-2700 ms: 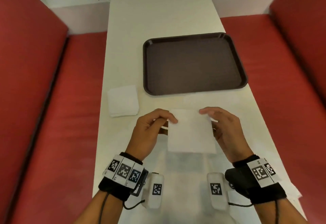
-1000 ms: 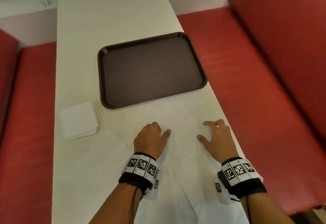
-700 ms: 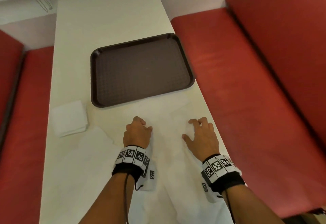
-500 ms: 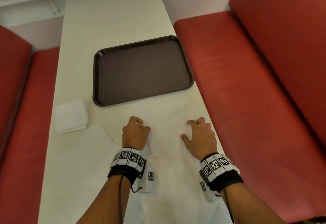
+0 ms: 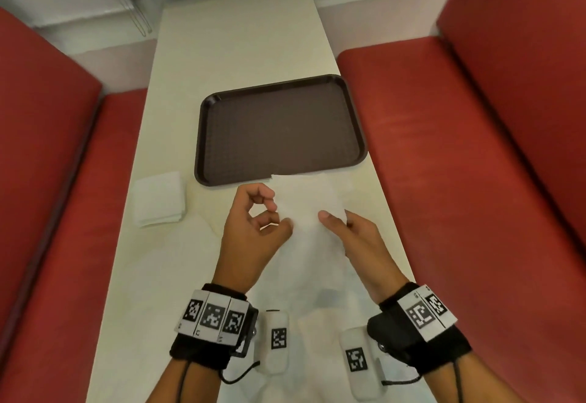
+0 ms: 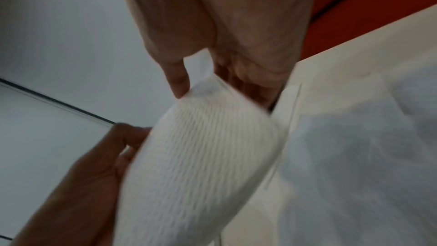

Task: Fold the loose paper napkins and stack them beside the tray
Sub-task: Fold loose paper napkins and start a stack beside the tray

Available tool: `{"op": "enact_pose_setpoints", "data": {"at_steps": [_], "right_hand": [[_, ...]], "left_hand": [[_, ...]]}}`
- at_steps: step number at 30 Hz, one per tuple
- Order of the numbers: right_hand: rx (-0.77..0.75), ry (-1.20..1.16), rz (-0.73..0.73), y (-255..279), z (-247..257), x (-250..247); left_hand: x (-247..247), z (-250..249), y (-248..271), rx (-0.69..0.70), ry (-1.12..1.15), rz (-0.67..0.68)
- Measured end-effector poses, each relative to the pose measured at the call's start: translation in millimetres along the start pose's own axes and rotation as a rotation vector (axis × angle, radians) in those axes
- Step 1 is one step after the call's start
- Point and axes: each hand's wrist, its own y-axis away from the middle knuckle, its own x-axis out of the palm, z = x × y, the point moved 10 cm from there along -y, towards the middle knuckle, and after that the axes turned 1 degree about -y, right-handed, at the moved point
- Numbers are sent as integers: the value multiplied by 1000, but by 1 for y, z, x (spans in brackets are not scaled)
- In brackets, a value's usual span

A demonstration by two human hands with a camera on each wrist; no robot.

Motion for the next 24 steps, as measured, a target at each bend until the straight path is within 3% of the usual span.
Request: {"op": "enact_pose_setpoints", "data": {"at_steps": [3, 6, 8, 10, 11, 13, 18, 24], "right_hand": [[-122, -101, -12, 11, 21, -6], [-197, -54, -25, 15, 28, -9], [-215, -34, -48, 16, 28, -12], [-222, -41, -58, 19, 28, -13], [-222, -37, -58, 19, 27, -13], [-218, -2, -51, 21, 28, -12], [-218, 73, -21, 25, 34, -11], [-308, 87, 27, 28, 50, 13]], "left_hand": [[-10, -3, 7, 21, 4, -25], [-17, 0, 13, -5, 5, -67], [-18, 18, 19, -168, 81, -92], [-1, 41, 28, -399, 233, 29], [9, 46, 32, -448, 244, 121], [17, 43, 34, -420, 219, 219], [-1, 27, 21, -246, 202, 182], [-28, 18, 13, -101, 177, 256]]}}
